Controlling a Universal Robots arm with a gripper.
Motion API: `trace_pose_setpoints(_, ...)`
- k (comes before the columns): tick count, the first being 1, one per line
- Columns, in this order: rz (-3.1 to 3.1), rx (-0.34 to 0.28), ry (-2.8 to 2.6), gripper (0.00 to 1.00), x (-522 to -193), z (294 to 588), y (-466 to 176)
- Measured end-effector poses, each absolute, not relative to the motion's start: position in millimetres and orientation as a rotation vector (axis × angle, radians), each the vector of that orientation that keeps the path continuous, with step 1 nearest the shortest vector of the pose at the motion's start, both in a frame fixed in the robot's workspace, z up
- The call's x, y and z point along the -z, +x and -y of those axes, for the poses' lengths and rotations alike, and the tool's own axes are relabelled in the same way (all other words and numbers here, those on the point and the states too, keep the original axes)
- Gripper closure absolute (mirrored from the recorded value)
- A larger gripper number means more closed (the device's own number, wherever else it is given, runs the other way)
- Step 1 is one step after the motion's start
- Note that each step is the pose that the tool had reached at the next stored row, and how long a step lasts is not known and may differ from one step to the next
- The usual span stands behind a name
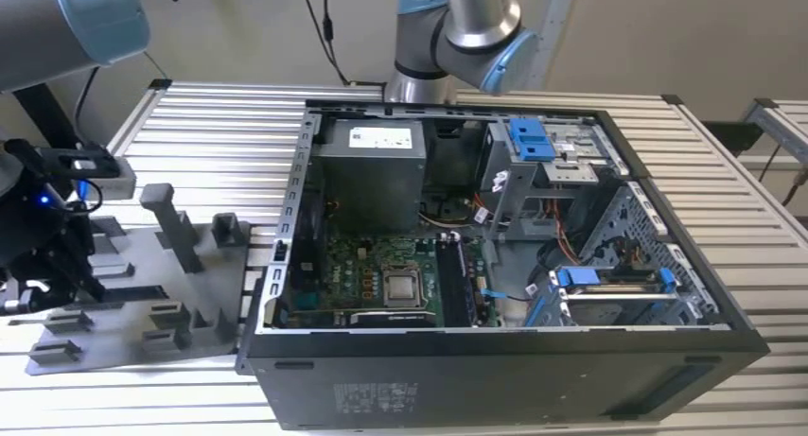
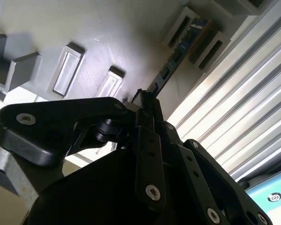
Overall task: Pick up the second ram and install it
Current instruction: 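Pick up the second ram and move it above second insertion slot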
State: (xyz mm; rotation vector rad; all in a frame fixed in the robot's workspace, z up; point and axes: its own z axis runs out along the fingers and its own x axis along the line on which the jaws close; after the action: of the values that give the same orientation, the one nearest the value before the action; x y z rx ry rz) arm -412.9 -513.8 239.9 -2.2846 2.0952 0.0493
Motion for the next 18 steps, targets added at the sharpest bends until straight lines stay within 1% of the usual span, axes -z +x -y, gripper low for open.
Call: trace_pose_setpoints(18,-2.126,-0.048,-2.256,0.86,-258.6,513.7,-412.9)
